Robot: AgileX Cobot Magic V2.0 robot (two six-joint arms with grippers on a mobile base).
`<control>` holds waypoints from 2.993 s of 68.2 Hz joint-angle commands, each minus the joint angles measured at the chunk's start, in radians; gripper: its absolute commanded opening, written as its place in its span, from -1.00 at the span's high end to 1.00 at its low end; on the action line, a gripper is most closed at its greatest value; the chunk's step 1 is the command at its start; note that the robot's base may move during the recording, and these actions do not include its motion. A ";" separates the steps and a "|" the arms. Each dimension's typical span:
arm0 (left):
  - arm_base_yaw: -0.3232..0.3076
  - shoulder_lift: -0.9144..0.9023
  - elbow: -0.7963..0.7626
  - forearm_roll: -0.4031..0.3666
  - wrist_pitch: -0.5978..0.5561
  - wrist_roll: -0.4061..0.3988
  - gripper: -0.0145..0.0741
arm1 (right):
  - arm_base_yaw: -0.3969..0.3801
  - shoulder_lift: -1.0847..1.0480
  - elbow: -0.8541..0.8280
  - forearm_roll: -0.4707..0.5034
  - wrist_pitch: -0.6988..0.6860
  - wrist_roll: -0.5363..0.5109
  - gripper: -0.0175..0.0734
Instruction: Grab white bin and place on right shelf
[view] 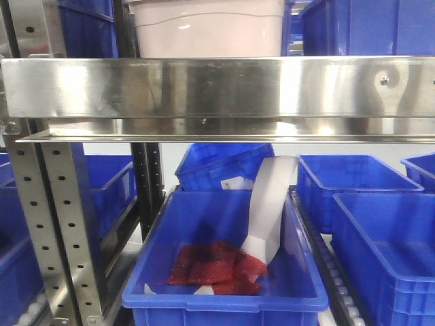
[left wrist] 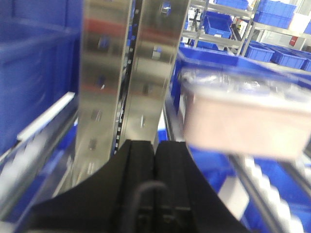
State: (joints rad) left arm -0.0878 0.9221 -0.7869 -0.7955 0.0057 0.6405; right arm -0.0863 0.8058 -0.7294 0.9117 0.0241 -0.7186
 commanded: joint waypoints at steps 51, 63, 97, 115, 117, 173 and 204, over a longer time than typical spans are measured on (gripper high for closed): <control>-0.003 -0.690 0.466 -0.008 0.017 -0.003 0.94 | -0.002 -0.695 0.389 0.012 0.061 -0.007 0.45; -0.003 -0.690 0.466 -0.008 0.017 -0.003 0.94 | -0.002 -0.695 0.389 0.012 0.062 -0.007 0.45; -0.003 -0.690 0.466 -0.010 0.017 -0.003 0.94 | -0.002 -0.695 0.394 0.007 0.043 -0.007 0.45; -0.003 -0.690 0.466 -0.010 0.017 -0.003 0.94 | 0.078 -0.695 0.515 -0.402 -0.179 0.283 0.45; -0.003 -0.690 0.466 -0.010 0.017 -0.003 0.94 | 0.084 -0.697 0.534 -0.462 -0.184 0.343 0.45; -0.003 -0.688 0.466 -0.010 0.018 -0.003 0.94 | 0.091 -0.834 0.758 -0.887 -0.184 0.678 0.45; -0.003 -0.688 0.466 -0.010 0.018 -0.003 0.94 | 0.091 -0.834 0.758 -0.886 -0.120 0.734 0.45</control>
State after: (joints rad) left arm -0.0878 0.2242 -0.2916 -0.7951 0.0789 0.6405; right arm 0.0042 -0.0100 0.0277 0.0410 -0.0193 0.0152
